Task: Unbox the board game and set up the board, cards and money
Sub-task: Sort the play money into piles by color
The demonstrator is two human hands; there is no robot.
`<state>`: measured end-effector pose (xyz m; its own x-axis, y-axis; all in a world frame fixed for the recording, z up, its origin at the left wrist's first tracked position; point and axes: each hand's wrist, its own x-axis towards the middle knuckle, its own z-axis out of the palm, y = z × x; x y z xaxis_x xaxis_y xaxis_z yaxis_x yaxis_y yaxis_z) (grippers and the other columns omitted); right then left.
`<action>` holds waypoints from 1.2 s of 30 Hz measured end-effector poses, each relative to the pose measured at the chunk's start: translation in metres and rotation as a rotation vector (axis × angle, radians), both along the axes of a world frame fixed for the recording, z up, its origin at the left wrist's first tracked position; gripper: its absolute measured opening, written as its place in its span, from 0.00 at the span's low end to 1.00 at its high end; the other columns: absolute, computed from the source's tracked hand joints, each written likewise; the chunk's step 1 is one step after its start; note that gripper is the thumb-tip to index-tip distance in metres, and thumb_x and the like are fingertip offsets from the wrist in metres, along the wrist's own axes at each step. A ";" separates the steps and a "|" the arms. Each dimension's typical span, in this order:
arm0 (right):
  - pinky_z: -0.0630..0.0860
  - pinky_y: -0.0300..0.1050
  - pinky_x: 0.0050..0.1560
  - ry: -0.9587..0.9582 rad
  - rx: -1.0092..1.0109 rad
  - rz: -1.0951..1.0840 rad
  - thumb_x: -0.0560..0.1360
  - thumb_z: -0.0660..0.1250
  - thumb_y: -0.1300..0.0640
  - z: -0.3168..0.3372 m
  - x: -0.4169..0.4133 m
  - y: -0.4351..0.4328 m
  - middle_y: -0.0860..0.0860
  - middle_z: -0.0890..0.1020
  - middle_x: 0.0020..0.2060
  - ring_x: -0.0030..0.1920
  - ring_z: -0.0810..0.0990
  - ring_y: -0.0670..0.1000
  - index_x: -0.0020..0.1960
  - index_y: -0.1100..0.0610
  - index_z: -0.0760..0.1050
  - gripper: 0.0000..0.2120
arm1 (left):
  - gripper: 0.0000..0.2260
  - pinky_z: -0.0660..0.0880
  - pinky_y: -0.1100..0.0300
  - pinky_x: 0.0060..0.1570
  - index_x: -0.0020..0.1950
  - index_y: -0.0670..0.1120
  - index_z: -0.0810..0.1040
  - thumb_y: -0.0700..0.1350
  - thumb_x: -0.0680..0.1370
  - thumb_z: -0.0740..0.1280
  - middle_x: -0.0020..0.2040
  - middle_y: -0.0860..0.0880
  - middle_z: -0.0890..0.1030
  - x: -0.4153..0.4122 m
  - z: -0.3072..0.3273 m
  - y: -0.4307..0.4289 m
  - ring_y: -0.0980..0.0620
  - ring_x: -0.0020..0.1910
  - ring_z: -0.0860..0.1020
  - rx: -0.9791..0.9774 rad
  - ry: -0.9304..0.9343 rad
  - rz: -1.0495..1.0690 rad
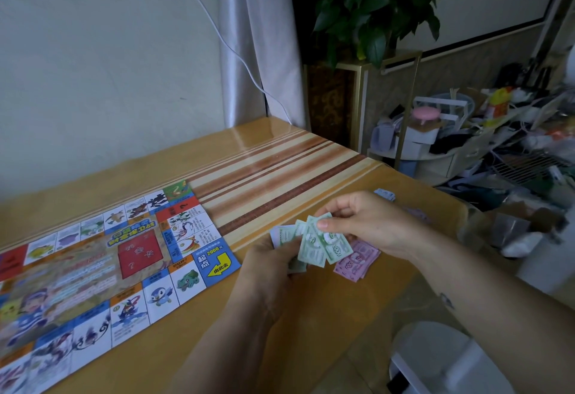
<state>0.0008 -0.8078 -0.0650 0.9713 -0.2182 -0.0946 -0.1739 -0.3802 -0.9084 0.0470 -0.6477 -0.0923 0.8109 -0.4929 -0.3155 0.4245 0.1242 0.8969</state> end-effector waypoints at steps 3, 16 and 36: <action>0.77 0.43 0.57 0.015 -0.097 0.016 0.73 0.72 0.54 -0.004 0.001 0.005 0.48 0.82 0.50 0.52 0.80 0.45 0.53 0.46 0.79 0.09 | 0.05 0.78 0.58 0.40 0.49 0.39 0.79 0.38 0.78 0.65 0.41 0.42 0.85 -0.001 -0.001 -0.003 0.47 0.39 0.83 0.017 -0.020 -0.016; 0.71 0.28 0.45 -0.062 -0.252 -0.060 0.74 0.70 0.53 0.005 -0.001 0.001 0.46 0.82 0.48 0.47 0.78 0.38 0.52 0.51 0.80 0.07 | 0.07 0.79 0.61 0.33 0.56 0.40 0.77 0.36 0.79 0.62 0.42 0.41 0.84 0.008 -0.002 0.007 0.50 0.37 0.83 -0.069 0.076 0.046; 0.70 0.28 0.33 -0.134 -0.121 -0.266 0.76 0.68 0.60 0.001 0.019 -0.021 0.51 0.82 0.49 0.40 0.79 0.40 0.57 0.57 0.77 0.10 | 0.08 0.79 0.63 0.30 0.55 0.35 0.76 0.37 0.81 0.60 0.40 0.41 0.83 0.016 0.004 0.007 0.50 0.35 0.82 -0.268 0.313 0.120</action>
